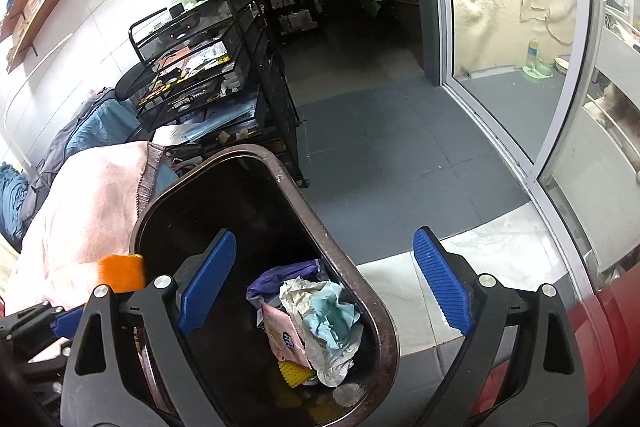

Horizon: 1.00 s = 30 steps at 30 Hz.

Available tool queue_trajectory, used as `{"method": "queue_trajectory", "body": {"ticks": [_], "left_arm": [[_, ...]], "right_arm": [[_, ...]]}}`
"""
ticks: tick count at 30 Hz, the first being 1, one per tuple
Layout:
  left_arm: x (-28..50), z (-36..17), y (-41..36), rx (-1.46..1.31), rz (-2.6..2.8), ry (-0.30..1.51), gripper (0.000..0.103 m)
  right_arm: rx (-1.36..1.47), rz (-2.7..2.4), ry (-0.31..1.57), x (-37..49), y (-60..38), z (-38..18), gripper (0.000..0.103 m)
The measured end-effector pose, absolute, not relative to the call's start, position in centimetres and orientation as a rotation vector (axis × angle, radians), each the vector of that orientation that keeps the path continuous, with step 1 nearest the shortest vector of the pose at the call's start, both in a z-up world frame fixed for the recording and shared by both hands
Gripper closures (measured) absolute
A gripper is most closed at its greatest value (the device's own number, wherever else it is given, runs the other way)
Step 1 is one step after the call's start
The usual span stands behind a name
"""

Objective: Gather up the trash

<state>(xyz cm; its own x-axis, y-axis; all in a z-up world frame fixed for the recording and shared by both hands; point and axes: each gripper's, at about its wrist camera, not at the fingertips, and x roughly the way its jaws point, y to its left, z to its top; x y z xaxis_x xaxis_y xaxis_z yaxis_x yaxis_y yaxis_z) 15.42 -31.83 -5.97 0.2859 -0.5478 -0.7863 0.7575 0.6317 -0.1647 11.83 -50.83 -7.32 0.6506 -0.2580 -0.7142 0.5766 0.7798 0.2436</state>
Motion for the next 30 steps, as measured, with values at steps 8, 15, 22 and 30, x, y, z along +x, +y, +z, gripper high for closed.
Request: {"method": "queue_trajectory", "body": {"ticks": [8, 15, 22, 30], "left_arm": [[14.8, -5.5, -32.1, 0.299, -0.865, 0.858, 0.008], [14.0, -3.6, -29.9, 0.261, -0.811, 0.764, 0.006], [12.7, -1.5, -25.7, 0.184, -0.738, 0.661, 0.006], [12.3, -0.3, -20.5, 0.111, -0.618, 0.589, 0.006]], "right_arm": [[0.494, -0.503, 0.714, 11.7, -51.0, -7.4, 0.011], [0.481, -0.492, 0.693, 11.6, -50.6, -7.3, 0.01], [0.443, -0.455, 0.653, 11.6, -48.5, -6.4, 0.009], [0.382, -0.391, 0.572, 11.1, -44.9, -4.4, 0.006]]}}
